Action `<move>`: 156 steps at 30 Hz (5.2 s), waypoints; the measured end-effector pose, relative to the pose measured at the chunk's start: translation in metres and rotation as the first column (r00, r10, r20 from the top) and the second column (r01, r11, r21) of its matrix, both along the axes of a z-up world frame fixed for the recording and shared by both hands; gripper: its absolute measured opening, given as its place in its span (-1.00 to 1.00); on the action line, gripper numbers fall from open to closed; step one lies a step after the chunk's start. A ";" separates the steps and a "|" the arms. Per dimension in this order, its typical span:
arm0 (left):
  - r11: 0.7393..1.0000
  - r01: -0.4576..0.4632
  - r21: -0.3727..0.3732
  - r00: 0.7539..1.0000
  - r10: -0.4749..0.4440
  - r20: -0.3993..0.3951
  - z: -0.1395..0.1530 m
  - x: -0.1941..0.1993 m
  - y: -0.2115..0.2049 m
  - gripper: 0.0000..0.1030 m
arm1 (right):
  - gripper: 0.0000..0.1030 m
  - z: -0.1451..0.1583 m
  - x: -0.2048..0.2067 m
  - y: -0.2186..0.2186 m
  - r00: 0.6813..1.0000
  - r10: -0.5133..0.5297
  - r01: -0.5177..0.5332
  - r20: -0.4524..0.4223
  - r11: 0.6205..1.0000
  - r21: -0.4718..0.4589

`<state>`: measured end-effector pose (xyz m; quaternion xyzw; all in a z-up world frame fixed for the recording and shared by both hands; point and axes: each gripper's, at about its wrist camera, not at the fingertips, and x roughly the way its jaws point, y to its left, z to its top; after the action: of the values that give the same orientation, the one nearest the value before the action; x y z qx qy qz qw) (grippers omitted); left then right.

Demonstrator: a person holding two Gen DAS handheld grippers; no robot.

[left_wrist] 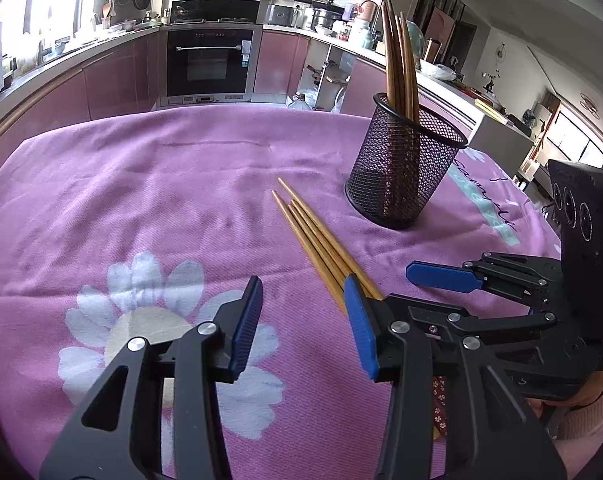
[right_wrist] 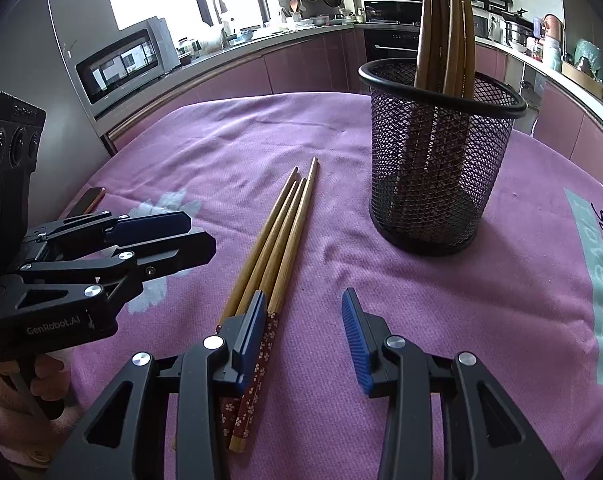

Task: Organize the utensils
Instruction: 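Move the left tool back over the remaining chopsticks on the cloth, then close the left tool on another bamboo chopstick, then lift the chopstick upright with the left tool over the mesh cup, then lower the chopstick into the mesh cup with the left tool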

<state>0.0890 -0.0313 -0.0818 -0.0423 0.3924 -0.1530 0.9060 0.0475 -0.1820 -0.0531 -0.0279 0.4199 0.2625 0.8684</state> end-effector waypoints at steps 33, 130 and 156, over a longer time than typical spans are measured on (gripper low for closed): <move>0.985 0.090 0.149 0.994 -0.081 -0.067 -0.017 0.010 -0.022 -0.36 | -0.28 0.000 0.004 -0.011 1.000 -0.014 0.014 -0.006 1.000 -0.004; 0.973 0.145 -0.181 0.976 -0.110 0.187 0.105 -0.019 -0.003 -0.85 | -0.90 0.103 -0.011 -0.077 0.958 -0.141 0.078 0.250 0.966 0.246; 0.972 0.161 -0.172 0.932 -0.092 0.352 0.167 0.001 -0.022 -0.85 | -0.90 0.155 0.006 -0.082 0.909 -0.164 0.063 0.384 0.963 0.263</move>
<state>0.0904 -0.0535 0.0848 -0.0796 0.2142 -0.2548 0.9396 0.0534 -0.2641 0.1015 0.0505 0.1979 0.2492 0.9467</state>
